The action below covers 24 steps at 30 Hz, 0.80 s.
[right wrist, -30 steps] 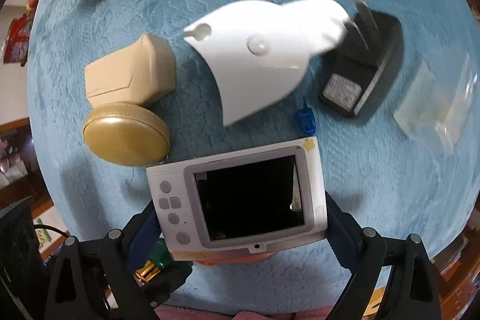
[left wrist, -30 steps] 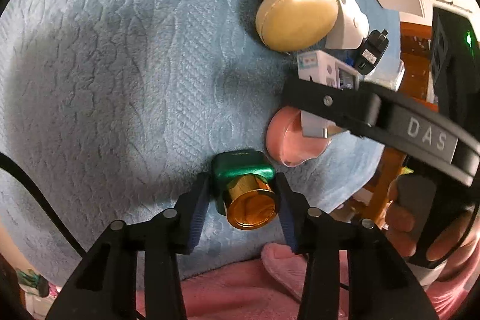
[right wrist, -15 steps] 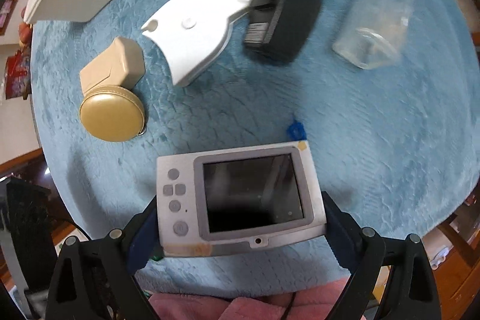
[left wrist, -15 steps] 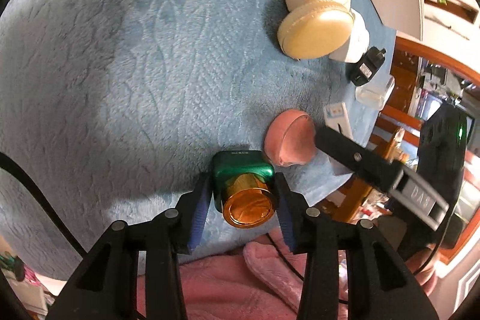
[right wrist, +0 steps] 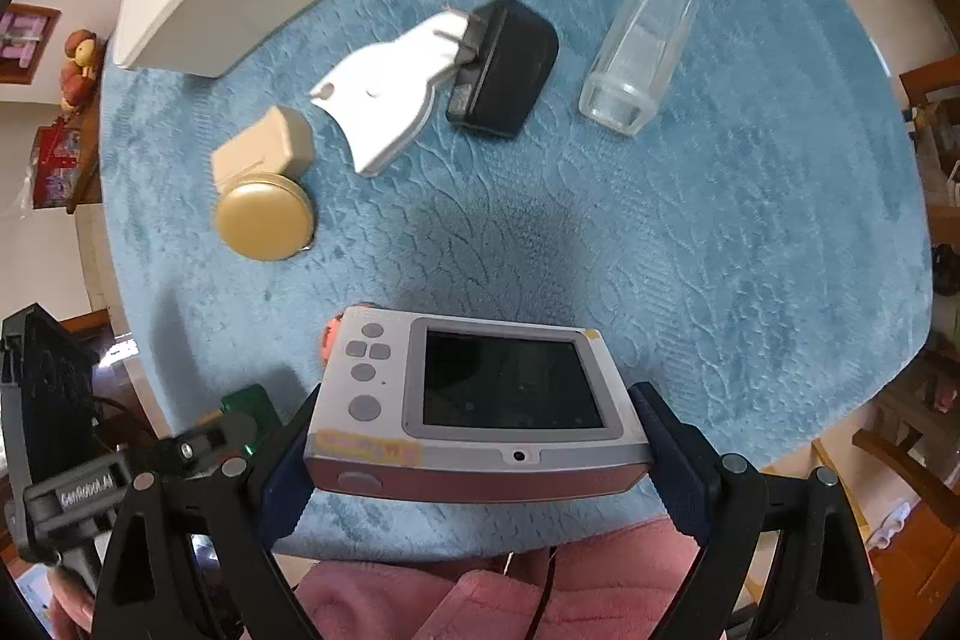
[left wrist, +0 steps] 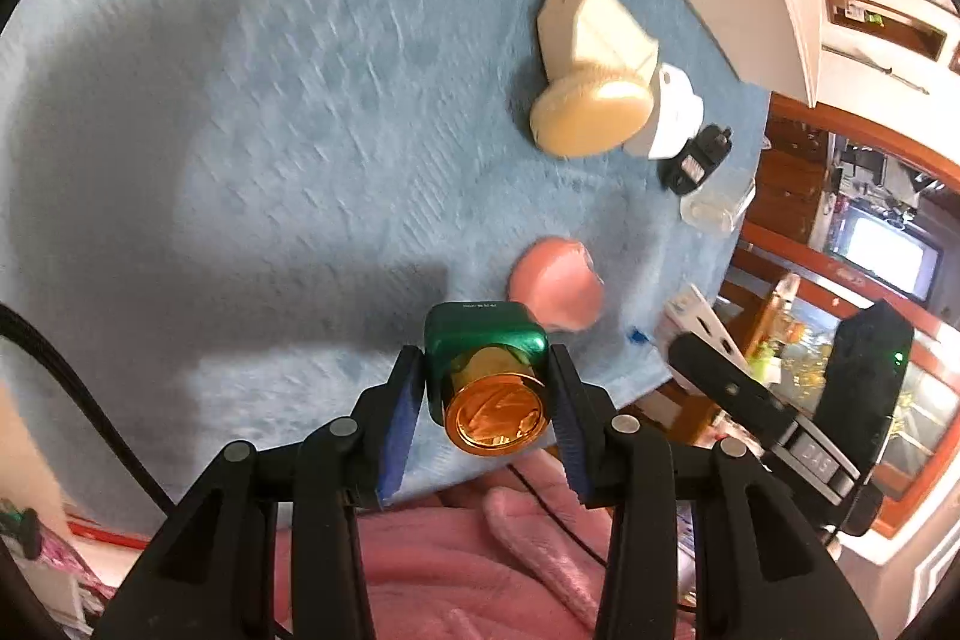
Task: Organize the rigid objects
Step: 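Grasp the green-and-gold compact with left tool while right tool holds the silver device, then carry the compact and silver device over the white bin and release them inside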
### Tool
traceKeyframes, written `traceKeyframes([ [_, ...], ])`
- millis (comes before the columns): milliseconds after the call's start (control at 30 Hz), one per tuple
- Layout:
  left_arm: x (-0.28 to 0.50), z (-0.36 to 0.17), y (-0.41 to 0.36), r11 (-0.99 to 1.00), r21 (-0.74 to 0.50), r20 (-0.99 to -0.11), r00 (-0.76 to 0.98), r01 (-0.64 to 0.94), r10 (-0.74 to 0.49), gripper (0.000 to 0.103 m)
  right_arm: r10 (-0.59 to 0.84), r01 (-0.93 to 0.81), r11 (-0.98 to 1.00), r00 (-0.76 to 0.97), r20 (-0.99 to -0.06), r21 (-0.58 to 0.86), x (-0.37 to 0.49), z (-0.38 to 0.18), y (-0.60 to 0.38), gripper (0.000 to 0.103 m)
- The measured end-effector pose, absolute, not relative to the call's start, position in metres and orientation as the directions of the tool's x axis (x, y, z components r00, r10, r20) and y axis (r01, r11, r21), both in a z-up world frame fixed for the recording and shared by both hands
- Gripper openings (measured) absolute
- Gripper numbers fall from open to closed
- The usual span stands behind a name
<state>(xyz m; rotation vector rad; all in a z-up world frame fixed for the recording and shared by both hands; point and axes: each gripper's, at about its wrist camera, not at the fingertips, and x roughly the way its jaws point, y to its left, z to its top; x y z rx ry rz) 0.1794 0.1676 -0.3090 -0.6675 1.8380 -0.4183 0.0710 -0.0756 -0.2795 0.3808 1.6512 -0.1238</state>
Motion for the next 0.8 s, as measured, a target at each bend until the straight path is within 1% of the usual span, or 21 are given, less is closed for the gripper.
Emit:
traceKeyframes([
  [67, 0.184, -0.303, 0.177, 0.778, -0.574, -0.743, -0.239, -0.253, -0.626, 0.044, 0.180, 0.313, 0.937, -0.055, -0.982, 0.154, 0.078, -0.268, -0.087, 0.094],
  [267, 0.199, -0.282, 0.203, 0.778, -0.560, -0.771, -0.164, -0.285, -0.615, 0.044, 0.201, 0.284, 0.939, 0.003, -0.980, 0.193, 0.090, -0.238, -0.081, 0.094],
  [500, 0.230, -0.243, 0.228, 0.794, -0.539, -0.819, -0.044, -0.280, -0.572, 0.044, 0.173, 0.207, 0.959, 0.101, -0.980, 0.191, 0.111, -0.202, -0.073, 0.094],
  [800, 0.274, -0.205, 0.205, 0.809, -0.532, -0.843, 0.075, -0.248, -0.532, 0.044, 0.169, 0.142, 0.969, 0.205, -0.964, 0.200, 0.150, -0.175, -0.076, 0.094],
])
